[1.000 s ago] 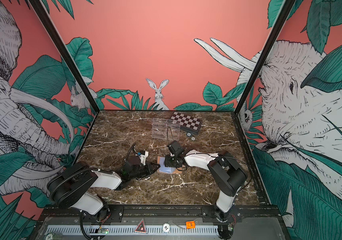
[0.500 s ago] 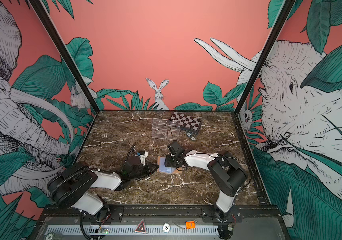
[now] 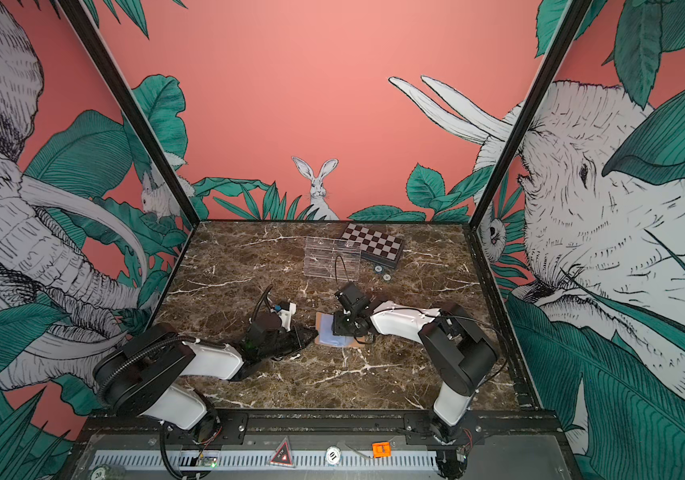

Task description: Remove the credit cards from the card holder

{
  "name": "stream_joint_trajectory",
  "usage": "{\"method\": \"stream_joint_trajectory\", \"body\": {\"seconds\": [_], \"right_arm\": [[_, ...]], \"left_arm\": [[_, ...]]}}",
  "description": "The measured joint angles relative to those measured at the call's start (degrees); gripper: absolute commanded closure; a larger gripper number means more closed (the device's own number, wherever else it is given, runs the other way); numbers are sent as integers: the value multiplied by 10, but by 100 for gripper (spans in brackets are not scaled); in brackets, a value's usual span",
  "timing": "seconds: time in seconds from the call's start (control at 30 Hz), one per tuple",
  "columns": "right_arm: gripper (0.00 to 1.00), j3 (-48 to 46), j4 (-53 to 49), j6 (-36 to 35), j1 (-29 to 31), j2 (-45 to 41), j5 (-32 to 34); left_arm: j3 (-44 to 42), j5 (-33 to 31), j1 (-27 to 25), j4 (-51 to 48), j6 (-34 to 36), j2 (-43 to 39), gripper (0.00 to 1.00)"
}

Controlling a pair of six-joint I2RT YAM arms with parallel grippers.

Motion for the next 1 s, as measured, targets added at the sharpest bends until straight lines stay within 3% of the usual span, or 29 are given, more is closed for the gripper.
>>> {"method": "stream_joint_trajectory", "body": {"seconds": [0.33,0.53,0.7,1.0], "right_arm": [[35,-30,-69,7,-3,-100,111],[17,-27,-77,-2,-3,-155,118],[9,-4,-84,-11,11,-133,91],[7,39,-79,-20,37,-25,45]], "left_arm": [[0,5,0,2,2,-5,100],[0,5,0,10,2,-5,100],[0,5,0,12,2,-5,100],[0,4,-4,20,2,-5,100]]}}
